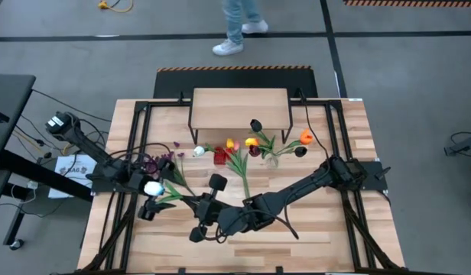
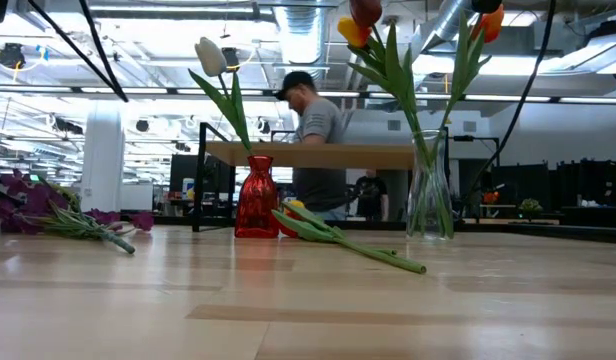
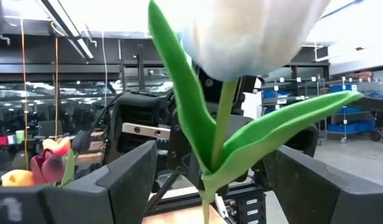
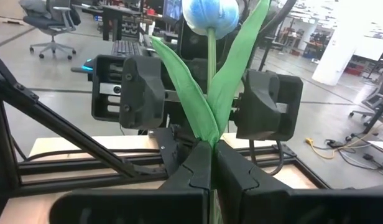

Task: Pick and place flowers into a vace then onto a shelf
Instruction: Put the white flower into the red vase

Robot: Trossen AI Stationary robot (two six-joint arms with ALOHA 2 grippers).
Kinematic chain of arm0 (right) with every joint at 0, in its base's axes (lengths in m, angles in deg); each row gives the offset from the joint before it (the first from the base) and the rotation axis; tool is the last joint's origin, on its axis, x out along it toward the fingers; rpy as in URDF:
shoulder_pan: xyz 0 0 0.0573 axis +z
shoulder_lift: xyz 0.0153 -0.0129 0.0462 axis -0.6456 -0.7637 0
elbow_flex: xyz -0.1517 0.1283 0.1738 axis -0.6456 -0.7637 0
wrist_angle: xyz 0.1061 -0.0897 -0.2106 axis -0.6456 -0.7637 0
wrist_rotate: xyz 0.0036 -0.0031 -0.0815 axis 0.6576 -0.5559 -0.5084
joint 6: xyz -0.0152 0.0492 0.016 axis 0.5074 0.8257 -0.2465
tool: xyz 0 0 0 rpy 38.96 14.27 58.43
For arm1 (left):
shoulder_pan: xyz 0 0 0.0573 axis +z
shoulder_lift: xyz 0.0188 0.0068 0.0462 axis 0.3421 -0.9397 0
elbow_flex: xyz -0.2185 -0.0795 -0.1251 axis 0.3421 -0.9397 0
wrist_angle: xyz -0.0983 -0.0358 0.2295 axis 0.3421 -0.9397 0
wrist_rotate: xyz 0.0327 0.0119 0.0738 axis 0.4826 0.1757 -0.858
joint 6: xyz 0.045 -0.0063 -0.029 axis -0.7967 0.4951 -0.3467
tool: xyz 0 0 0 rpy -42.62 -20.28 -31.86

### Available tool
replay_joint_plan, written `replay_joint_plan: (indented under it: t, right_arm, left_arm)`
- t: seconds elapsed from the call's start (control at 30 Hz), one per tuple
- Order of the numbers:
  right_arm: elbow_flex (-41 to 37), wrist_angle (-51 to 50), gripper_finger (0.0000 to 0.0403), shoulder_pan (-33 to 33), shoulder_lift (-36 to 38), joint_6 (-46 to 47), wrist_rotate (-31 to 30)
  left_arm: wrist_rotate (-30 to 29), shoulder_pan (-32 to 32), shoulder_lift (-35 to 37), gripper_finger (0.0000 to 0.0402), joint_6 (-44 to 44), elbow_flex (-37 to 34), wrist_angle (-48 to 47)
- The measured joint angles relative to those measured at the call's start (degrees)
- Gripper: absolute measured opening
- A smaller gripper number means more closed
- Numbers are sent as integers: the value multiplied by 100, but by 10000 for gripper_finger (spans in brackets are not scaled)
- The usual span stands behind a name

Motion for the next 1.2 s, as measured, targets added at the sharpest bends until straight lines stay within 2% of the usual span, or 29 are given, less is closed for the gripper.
replay_joint_plan:
  t: [0.17,0.3,0.4,0.6,0.67,0.9,1.1,1.2]
  right_arm:
    - [0,-38,0,1,0,5,3]
    - [0,-159,0,1,0,95,8]
    - [0,-174,0,1,0,101,7]
    - [0,-184,1,18,0,95,11]
    - [0,-230,7,39,0,74,16]
    - [0,-305,71,167,0,42,13]
    - [0,-326,163,373,0,44,34]
    - [0,-486,210,513,0,44,17]
  left_arm:
    - [-43,-2,-73,278,-7,25,44]
    - [-48,-2,-73,243,-69,97,22]
    - [31,-2,-71,193,-85,155,-21]
    - [53,-2,-71,45,-114,262,-484]
    - [59,-2,-70,14,-102,271,-553]
    - [-41,-7,-68,4,38,271,-715]
    - [-155,-2,-68,2,130,272,-848]
    - [-240,-2,-68,1,194,376,-1220]
